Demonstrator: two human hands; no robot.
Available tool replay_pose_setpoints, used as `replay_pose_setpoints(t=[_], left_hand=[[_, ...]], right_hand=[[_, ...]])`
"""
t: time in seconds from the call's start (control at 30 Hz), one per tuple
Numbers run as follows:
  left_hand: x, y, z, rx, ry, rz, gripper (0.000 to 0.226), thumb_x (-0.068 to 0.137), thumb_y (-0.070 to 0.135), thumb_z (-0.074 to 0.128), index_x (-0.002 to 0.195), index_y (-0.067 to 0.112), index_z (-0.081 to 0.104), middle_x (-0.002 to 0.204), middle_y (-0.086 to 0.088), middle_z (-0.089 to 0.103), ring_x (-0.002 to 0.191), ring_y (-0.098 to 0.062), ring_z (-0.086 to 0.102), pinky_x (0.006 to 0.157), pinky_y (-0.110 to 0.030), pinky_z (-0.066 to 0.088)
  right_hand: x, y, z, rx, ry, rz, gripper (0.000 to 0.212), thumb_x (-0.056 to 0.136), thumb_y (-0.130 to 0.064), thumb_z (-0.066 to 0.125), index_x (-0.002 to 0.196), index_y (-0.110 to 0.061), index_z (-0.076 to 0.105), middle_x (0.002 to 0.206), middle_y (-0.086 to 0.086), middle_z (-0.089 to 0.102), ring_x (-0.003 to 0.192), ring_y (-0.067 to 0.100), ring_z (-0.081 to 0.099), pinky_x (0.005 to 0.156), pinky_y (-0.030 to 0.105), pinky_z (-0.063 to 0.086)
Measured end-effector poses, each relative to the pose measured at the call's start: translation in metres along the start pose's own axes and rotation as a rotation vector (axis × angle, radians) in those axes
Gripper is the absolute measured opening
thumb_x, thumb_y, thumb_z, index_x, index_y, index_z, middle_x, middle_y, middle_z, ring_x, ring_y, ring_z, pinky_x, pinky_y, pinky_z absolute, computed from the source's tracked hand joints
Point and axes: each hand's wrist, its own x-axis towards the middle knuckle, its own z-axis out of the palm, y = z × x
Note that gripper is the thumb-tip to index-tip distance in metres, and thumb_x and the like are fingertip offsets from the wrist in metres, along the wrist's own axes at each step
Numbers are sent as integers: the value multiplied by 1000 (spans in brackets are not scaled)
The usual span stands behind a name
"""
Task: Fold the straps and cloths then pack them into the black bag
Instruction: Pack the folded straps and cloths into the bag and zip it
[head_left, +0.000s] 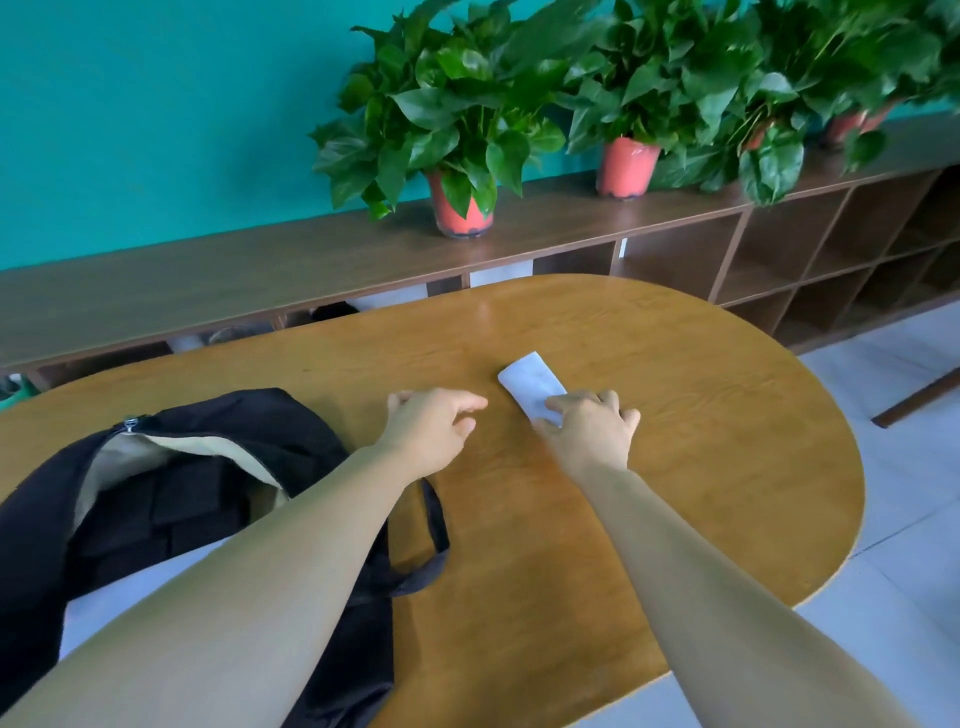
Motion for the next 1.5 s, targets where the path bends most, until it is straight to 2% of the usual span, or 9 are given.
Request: replay_pose_setpoints(t=[0.2,0.4,0.5,0.67,0.93,1.07,1.2,1.3,1.5], left_hand=[[5,-1,12,8,-21,-22,37,101,21,40,131,37,54,107,10,68,109,-13,53,96,-29,20],[-9,2,17,40,-19,21,38,101,16,39,130,34,55,131,14,57,127,-9,40,102,-34,15],[-24,3,19,67,-53,25,37,101,18,37,126,36,57,128,13,59,129,-6,35,107,-38,12],[-56,6,22,136,-108,-5,34,101,22,38,119,39,61,116,13,64,125,-8,38,109,-41,3],[-98,17,18,113,-63,-27,30,100,25,40,107,36,67,105,13,68,108,-9,52,94,-33,6],[-102,26,14,67,13,-80,26,99,28,44,113,33,65,107,10,68,107,-13,55,97,-35,17],[-99,30,14,54,-99,-191,41,95,34,53,135,23,49,129,1,58,118,-20,53,101,-36,35],[-96,31,18,57,-176,-245,43,94,32,54,133,17,48,127,-4,56,111,-24,56,93,-37,47],[-83,33,18,152,-279,-313,37,90,32,56,123,16,53,120,-3,58,105,-24,57,88,-35,46]], right_hand=[[5,4,-3,78,-73,-47,37,82,-12,50,103,-36,68,115,-18,63,118,14,32,84,36,18],[-12,14,-4,201,-125,-100,41,80,-7,48,96,-37,70,108,-21,66,116,7,32,81,31,14],[-28,16,-8,271,-166,-116,42,80,-3,46,92,-36,70,110,-24,64,115,2,32,81,28,12],[-61,15,-14,292,-208,-136,43,78,-2,44,86,-37,68,110,-25,63,113,-2,31,80,27,12],[-110,16,-21,361,-170,-106,39,82,-6,47,75,-39,67,94,-26,64,113,2,35,78,26,11],[-108,16,-33,568,-15,50,23,82,-18,54,82,-33,72,81,-15,65,108,15,48,78,27,11],[-105,17,-48,300,-56,221,21,81,-34,56,98,-30,68,85,-10,63,115,18,39,87,34,21],[-101,14,-48,203,-226,354,25,78,-39,56,87,-21,71,74,-6,59,113,19,36,86,35,23],[-93,10,-43,141,-335,388,14,75,-30,56,69,-21,63,75,-3,60,106,18,31,83,34,21]])
